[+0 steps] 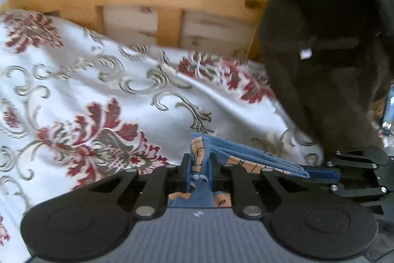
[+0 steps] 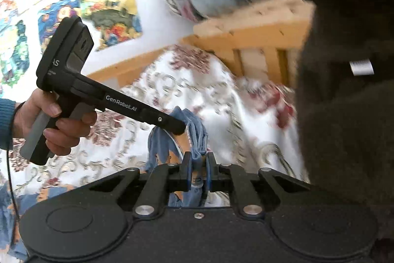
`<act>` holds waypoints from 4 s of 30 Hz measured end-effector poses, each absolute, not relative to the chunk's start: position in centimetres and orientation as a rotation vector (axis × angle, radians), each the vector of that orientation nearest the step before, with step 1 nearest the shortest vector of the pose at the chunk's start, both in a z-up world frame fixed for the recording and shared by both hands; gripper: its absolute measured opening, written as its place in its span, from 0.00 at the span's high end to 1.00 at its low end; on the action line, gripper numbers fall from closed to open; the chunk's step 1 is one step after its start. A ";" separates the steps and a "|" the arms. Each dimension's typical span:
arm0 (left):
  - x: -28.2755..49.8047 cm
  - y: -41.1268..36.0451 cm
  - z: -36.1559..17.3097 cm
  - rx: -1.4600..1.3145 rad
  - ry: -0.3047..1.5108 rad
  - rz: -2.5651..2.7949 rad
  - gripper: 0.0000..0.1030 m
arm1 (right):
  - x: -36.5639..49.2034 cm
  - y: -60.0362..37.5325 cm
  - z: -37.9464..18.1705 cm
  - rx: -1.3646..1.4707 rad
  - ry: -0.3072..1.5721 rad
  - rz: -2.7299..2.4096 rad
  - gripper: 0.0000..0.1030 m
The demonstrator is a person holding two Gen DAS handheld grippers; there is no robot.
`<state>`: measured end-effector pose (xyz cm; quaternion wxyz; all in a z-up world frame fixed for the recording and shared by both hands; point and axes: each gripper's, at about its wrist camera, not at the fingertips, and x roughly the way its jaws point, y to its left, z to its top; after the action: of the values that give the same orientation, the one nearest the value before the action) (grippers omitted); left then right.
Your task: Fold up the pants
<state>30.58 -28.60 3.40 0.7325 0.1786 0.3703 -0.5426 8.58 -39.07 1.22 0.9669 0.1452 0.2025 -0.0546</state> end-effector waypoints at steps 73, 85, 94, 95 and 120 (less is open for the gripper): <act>26.1 5.9 -3.0 -0.328 1.228 -0.532 0.85 | 7.5 -10.5 -1.7 -0.186 0.726 0.589 0.89; 21.6 4.4 -1.1 0.014 0.895 -0.613 0.84 | 8.3 -9.6 -2.4 -0.183 0.742 0.600 0.87; 22.3 6.6 -2.2 -0.048 0.969 -0.486 0.49 | 7.6 -11.3 -0.9 -0.150 0.722 0.605 0.70; 22.0 6.8 -2.0 -0.048 0.960 -0.480 0.47 | 7.6 -11.7 -0.7 -0.154 0.709 0.585 0.70; 12.5 14.7 -2.6 -0.247 0.938 -0.090 0.42 | 8.3 -10.2 -1.0 -0.166 0.736 0.772 0.42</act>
<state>12.55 14.67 -2.58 0.8838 -0.1186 0.4505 -0.0431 8.32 -10.24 -0.97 0.8577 -0.0789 0.3505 0.3678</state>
